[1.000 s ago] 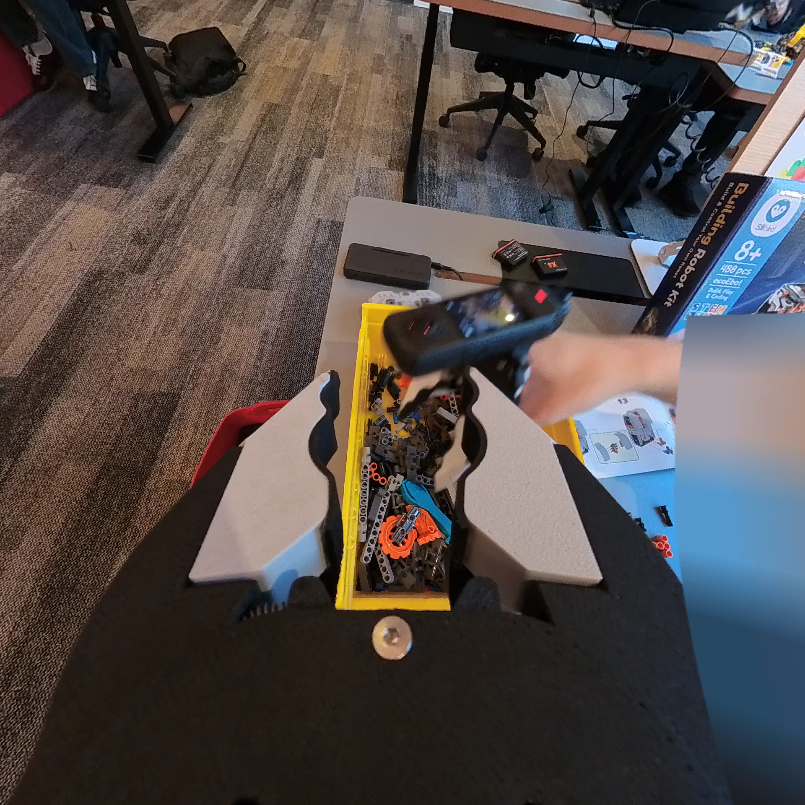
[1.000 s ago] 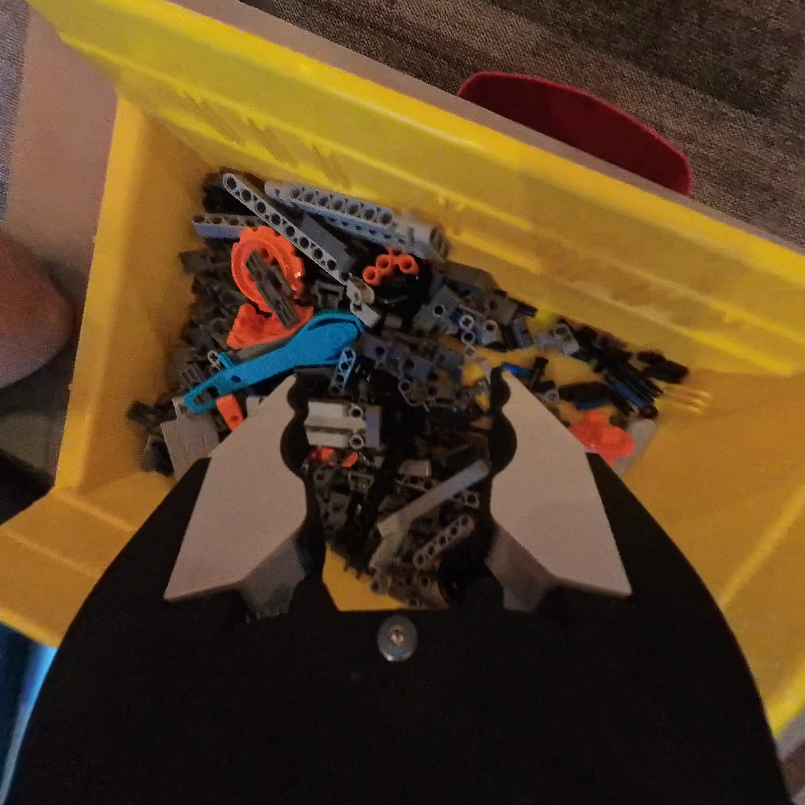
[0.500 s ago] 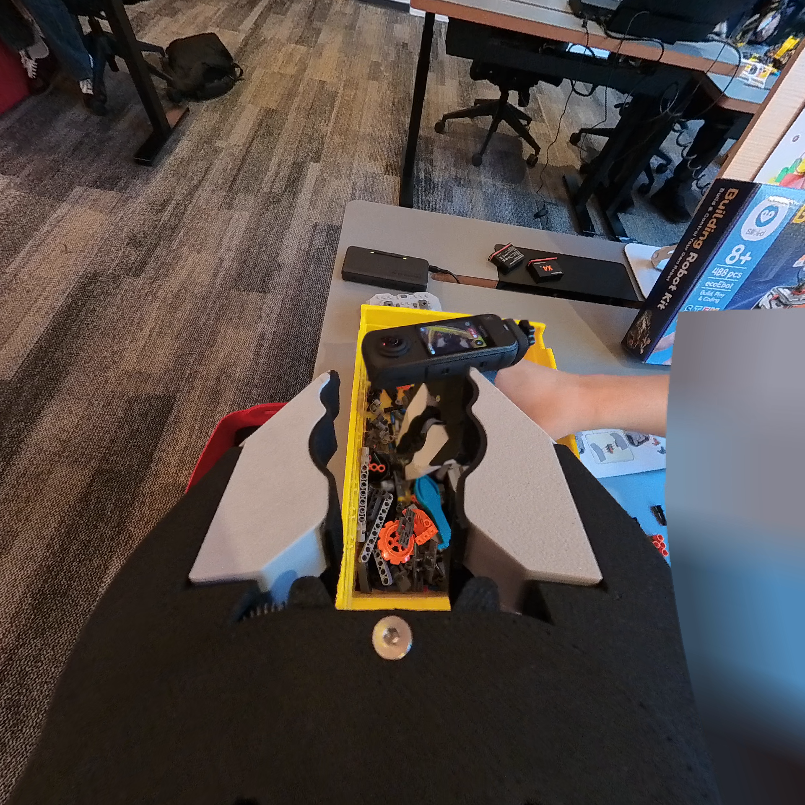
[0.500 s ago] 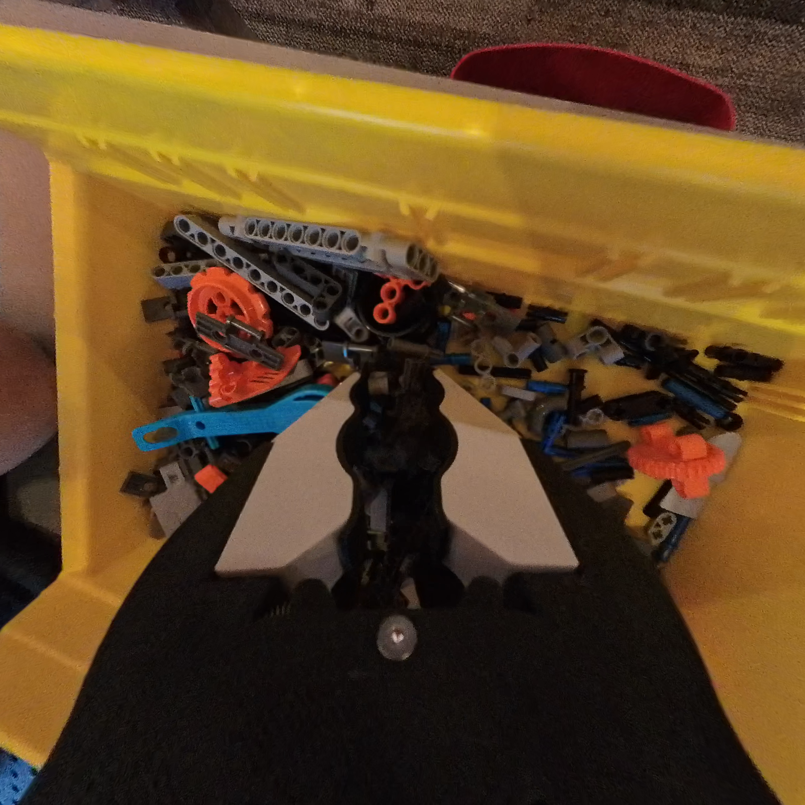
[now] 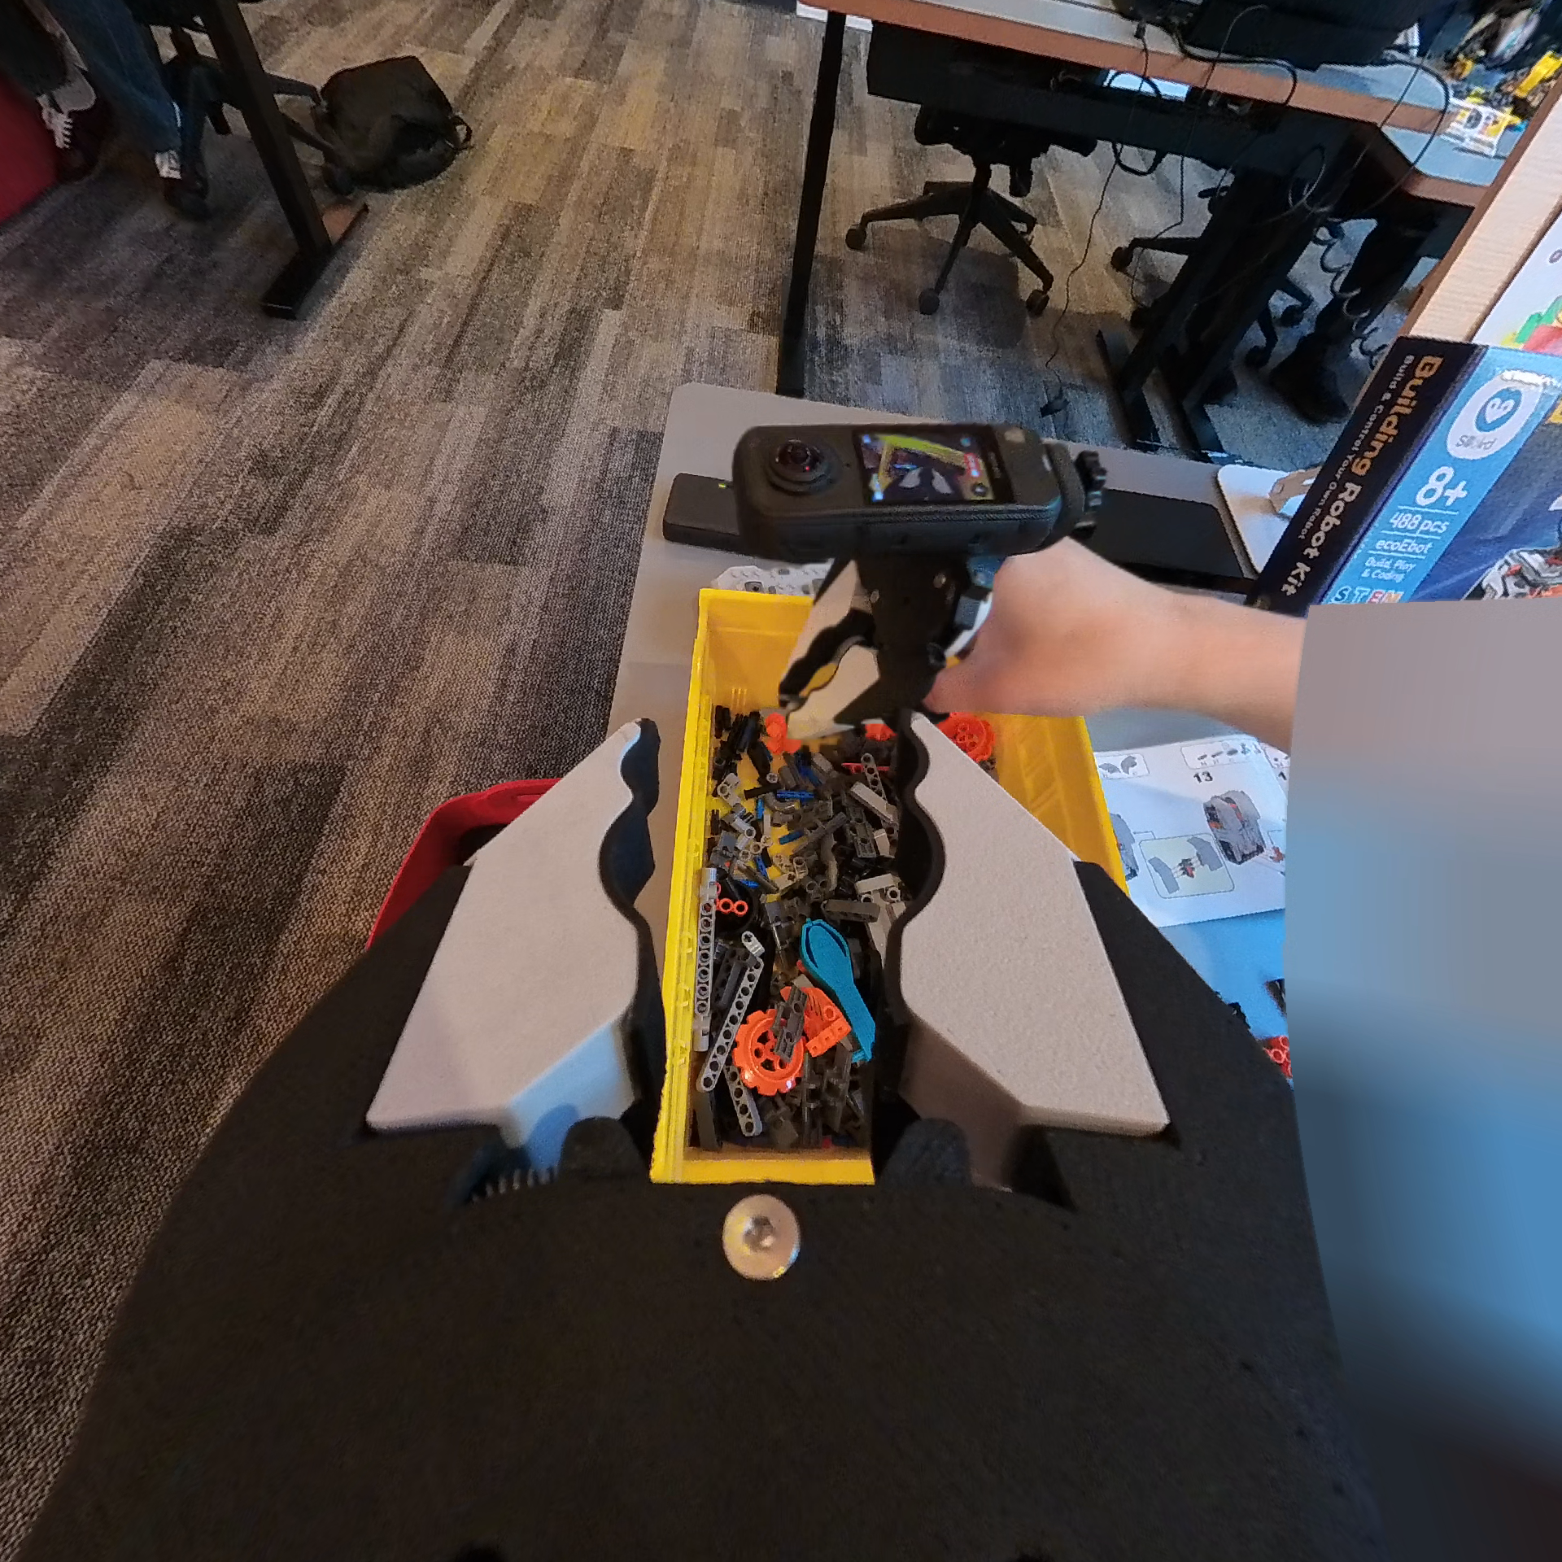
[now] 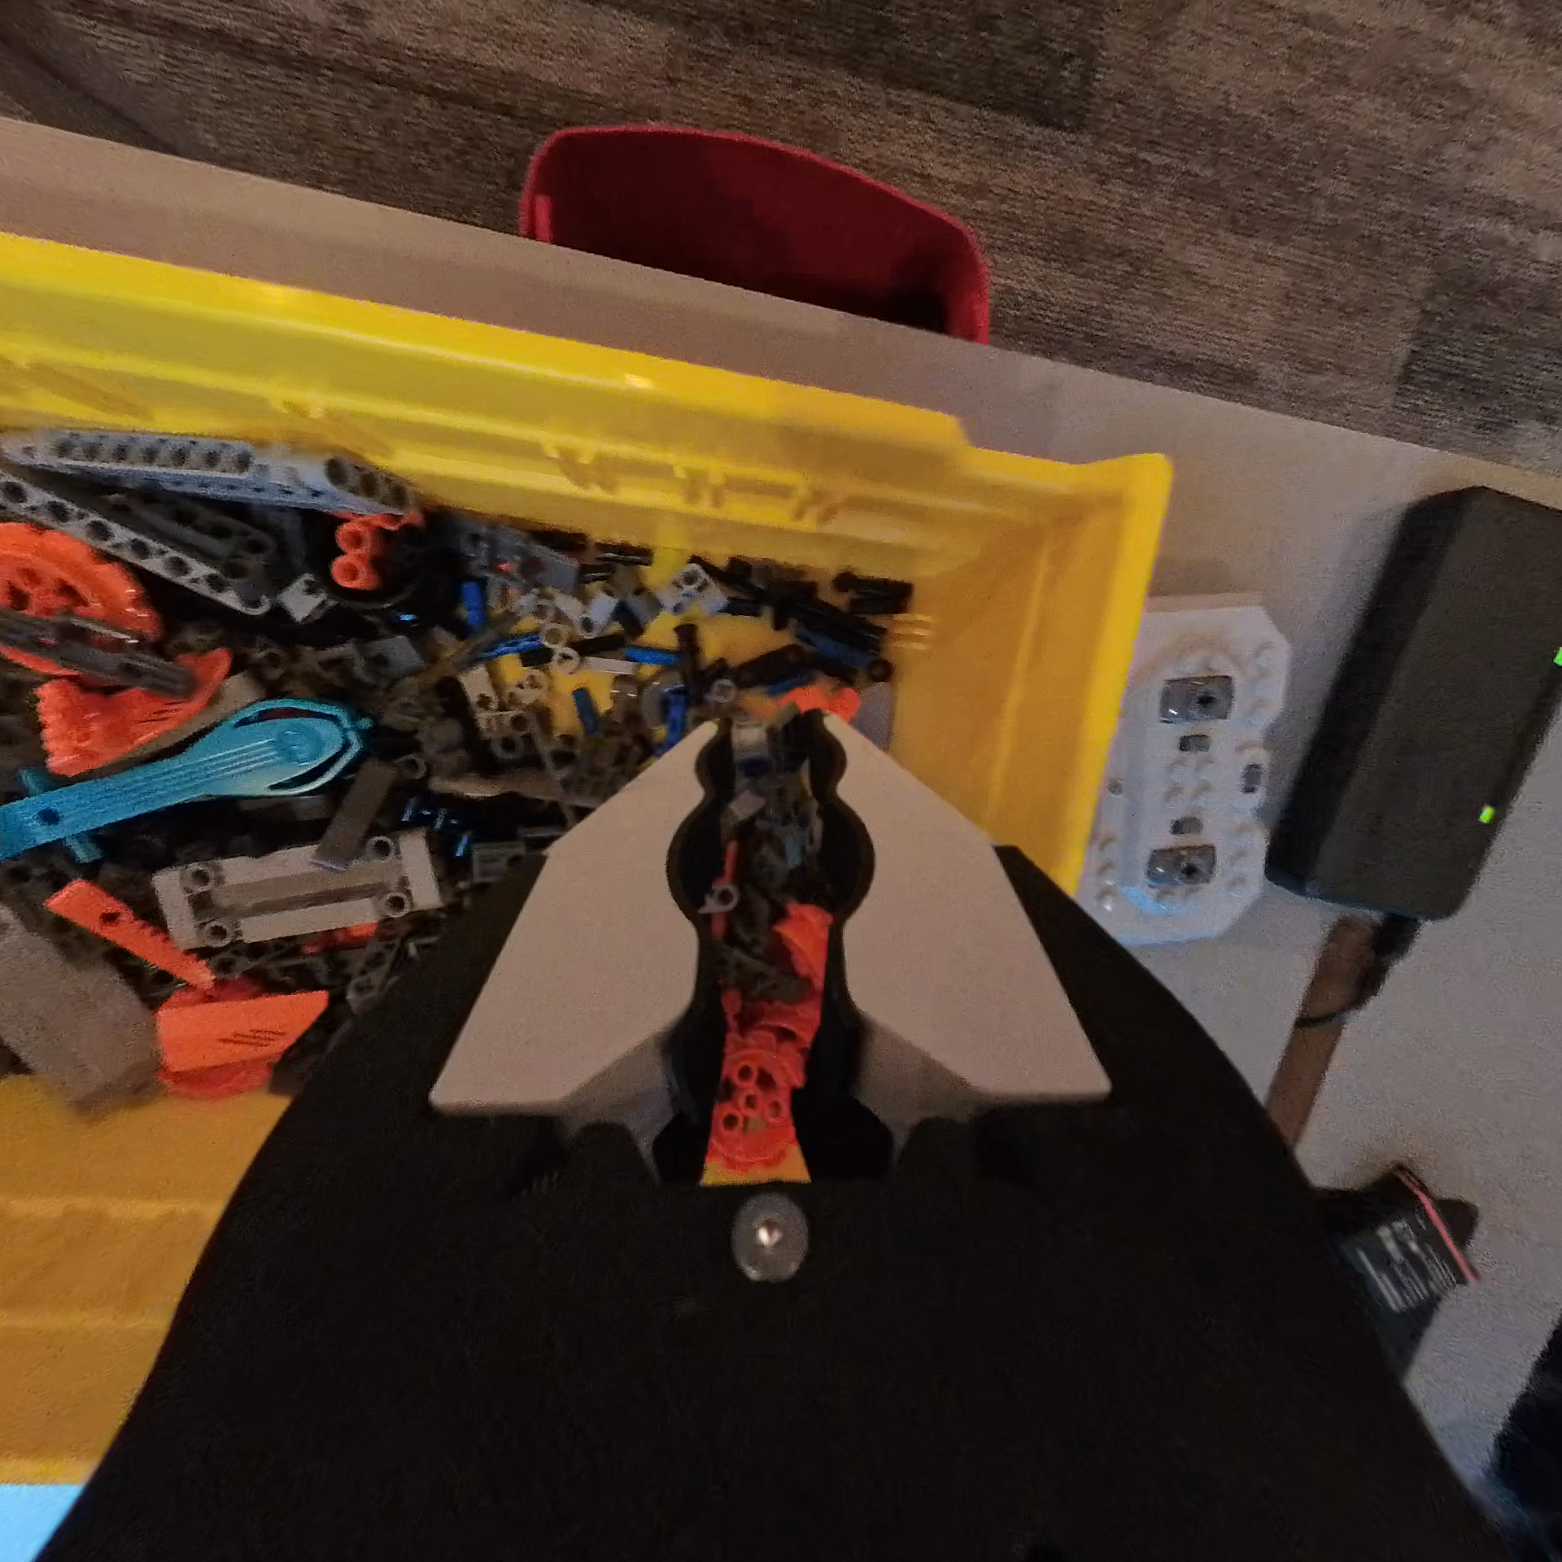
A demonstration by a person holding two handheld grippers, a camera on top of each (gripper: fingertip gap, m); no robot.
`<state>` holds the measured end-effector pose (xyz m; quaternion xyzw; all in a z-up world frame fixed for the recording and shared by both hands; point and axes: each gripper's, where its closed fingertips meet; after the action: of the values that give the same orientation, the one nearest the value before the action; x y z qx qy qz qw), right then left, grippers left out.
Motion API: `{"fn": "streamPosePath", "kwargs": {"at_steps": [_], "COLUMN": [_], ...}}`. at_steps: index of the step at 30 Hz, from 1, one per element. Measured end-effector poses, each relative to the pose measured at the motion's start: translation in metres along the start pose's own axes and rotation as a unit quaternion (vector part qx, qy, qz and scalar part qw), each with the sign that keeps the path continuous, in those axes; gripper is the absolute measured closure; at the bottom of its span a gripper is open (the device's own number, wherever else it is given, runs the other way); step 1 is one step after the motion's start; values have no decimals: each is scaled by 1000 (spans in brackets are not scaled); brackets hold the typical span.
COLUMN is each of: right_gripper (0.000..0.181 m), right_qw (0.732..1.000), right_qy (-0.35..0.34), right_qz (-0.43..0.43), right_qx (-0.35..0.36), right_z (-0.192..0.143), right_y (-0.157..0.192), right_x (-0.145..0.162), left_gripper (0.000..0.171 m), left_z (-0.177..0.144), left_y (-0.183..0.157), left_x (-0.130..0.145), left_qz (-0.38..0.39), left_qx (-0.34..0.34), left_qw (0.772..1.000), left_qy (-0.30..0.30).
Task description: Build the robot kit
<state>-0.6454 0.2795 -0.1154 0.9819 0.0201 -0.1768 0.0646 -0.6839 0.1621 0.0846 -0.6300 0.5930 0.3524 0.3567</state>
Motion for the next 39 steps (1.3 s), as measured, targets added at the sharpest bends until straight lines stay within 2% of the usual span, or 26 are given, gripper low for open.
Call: {"fn": "streamPosePath", "kwargs": {"at_steps": [2,6,9,13,17,21,23,29,32,37,39], "right_gripper": [145,136,130,112,120,144,169,169,169,168,145], "right_qw": [1000,999,989,980,973,972,972,977,985,997,998], "right_qy": [7,7,28,89,109,113,119,115,95,56,35], "right_qz": [8,-37,-64,-115,-102,-123,-129,-115,-104,-60,-53], "right_qx": [5,-36,-133,-139,-176,-163,-156,-136,-102,-6,-16], "right_z": [0,4,16,40,46,47,44,32,22,3,-1], "right_y": [-5,16,55,69,82,81,78,62,45,-7,-4], "right_x": [1,-1,9,32,38,40,42,39,30,11,4], "left_gripper": [118,118,118,118,118,118,118,118,118,118,118], "left_z": [0,1,1,1,1,1,0,0,0,0,0], "left_y": [-1,-1,-1,-2,-2,-3,-2,-2,-2,-2,-2], "left_x": [0,1,0,1,1,1,1,1,1,1,1], "left_qz": [1,3,2,4,4,6,5,3,3,3,3], "left_qx": [0,1,1,1,1,3,3,3,4,4,5], "left_qw": [1000,1000,1000,1000,1000,1000,1000,1000,1000,1000,1000], "left_qy": [1,3,2,3,3,5,3,2,2,1,2]}}
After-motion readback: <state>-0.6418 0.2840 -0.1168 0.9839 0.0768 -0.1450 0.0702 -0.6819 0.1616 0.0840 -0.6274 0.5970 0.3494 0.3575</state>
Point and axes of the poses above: each gripper's, where its closed fingertips meet, z out along the fingers, x out of its underside, y = z × x across the jaws, and after that the axes turned 12 degrees about -x, right-handed
